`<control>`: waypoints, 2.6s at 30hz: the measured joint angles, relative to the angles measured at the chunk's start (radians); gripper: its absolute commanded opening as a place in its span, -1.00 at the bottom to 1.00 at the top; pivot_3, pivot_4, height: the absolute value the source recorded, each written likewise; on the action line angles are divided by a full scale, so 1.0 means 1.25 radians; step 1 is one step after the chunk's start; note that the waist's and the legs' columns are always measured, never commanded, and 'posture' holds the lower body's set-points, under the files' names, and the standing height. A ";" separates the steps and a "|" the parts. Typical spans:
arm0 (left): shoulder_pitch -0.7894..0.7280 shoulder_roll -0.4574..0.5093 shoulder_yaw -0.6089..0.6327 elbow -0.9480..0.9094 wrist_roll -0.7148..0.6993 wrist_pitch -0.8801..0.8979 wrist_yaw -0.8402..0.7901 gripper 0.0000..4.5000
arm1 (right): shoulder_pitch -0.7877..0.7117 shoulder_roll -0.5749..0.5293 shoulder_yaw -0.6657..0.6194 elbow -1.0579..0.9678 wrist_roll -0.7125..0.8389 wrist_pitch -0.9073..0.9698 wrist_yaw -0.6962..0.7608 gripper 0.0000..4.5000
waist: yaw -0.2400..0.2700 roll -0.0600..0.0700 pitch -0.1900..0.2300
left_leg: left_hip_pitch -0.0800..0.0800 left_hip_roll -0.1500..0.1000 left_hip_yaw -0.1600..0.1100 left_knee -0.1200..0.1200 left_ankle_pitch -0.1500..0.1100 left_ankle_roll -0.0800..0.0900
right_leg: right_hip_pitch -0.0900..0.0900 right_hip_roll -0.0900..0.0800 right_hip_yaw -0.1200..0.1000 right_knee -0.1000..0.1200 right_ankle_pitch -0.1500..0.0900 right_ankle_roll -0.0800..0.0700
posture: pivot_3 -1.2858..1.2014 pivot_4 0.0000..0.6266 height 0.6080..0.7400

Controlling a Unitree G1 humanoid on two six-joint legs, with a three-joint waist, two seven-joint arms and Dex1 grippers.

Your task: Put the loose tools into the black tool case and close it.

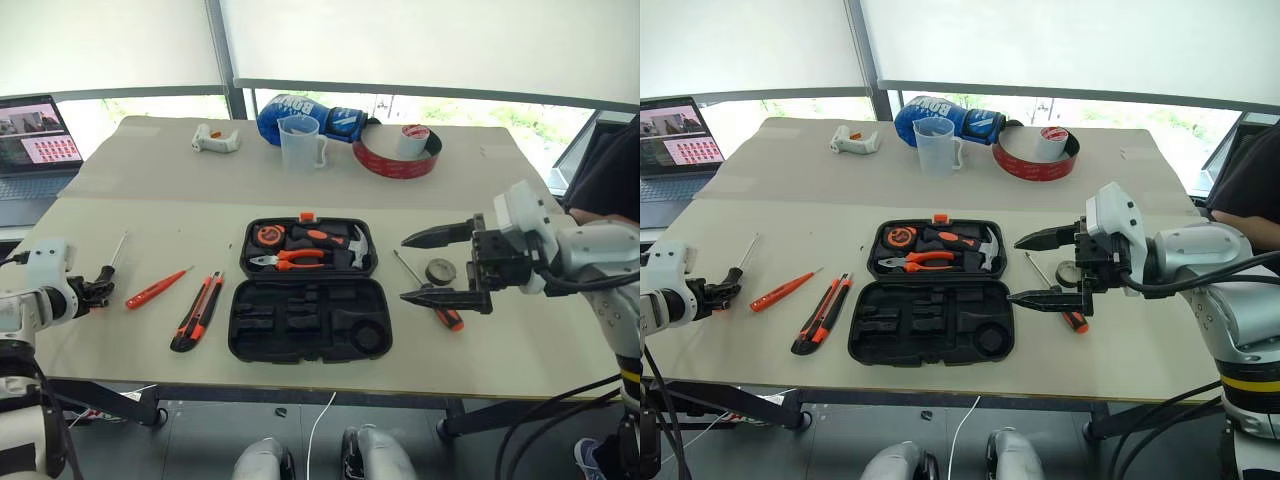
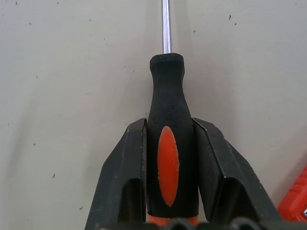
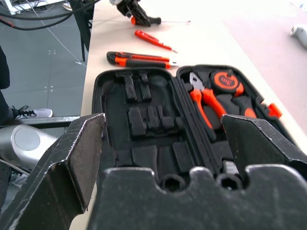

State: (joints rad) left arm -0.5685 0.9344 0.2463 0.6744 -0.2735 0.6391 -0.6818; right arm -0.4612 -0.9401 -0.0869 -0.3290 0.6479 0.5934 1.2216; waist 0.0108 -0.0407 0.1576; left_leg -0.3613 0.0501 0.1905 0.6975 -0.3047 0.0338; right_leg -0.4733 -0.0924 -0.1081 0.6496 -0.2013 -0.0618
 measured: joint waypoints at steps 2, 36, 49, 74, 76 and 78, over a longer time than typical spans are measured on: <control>-0.016 0.012 -0.029 -0.079 -0.002 -0.080 -0.099 -0.61 | 0.038 -0.017 -0.008 -0.007 0.000 0.000 0.000 1.00 | 0.004 -0.002 0.001 | -0.007 0.001 -0.003 0.005 0.000 0.000 | -0.002 -0.001 -0.005 0.000 0.003 -0.005 | 0.03 -0.52 0.60; -0.262 -0.233 -0.467 -0.163 0.217 -0.404 -0.625 -0.61 | 0.327 -0.002 -0.166 -0.254 0.034 0.036 -0.237 1.00 | 0.001 -0.001 0.000 | -0.017 -0.001 -0.016 0.016 0.004 0.012 | 0.001 0.001 -0.014 -0.001 0.000 0.003 | 0.03 -0.52 0.60; -0.262 -0.242 -0.470 -0.162 0.241 -0.384 -0.619 0.09 | 0.324 0.004 -0.161 -0.255 0.034 0.036 -0.248 1.00 | 0.001 -0.001 0.000 | -0.018 -0.001 -0.017 0.018 0.004 0.012 | 0.001 0.002 -0.014 -0.001 0.000 0.003 | 0.03 -0.52 0.60; -0.282 -0.269 -0.460 -0.179 0.204 -0.317 -0.643 -0.14 | 0.314 0.023 -0.136 -0.252 0.032 0.035 -0.259 1.00 | 0.000 -0.001 0.000 | -0.018 -0.001 -0.017 0.020 0.003 0.013 | 0.001 0.003 -0.014 0.000 0.000 0.004 | 0.03 -0.52 0.60; -0.282 -0.271 -0.461 -0.173 0.207 -0.323 -0.641 -0.44 | 0.314 0.023 -0.132 -0.252 0.032 0.035 -0.262 1.00 | 0.000 -0.001 0.000 | -0.018 -0.001 -0.017 0.020 0.003 0.013 | 0.001 0.003 -0.014 0.000 0.000 0.004 | 0.03 -0.52 0.60; -0.282 -0.273 -0.462 -0.163 0.214 -0.332 -0.640 -0.79 | 0.314 0.023 -0.131 -0.252 0.032 0.035 -0.264 1.00 | 0.000 -0.001 0.000 | -0.018 -0.001 -0.017 0.020 0.003 0.013 | 0.001 0.003 -0.014 0.000 0.000 0.004 | 0.03 -0.52 0.60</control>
State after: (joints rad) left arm -0.9205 0.5930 -0.3315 0.4706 -0.0058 0.2245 -1.4816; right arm -0.0691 -0.9114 -0.2508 -0.6441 0.6876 0.6378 0.8914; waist 0.0107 -0.0418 0.1582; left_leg -0.3843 0.0493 0.1694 0.7229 -0.3005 0.0498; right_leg -0.4714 -0.0886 -0.1262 0.6495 -0.2015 -0.0572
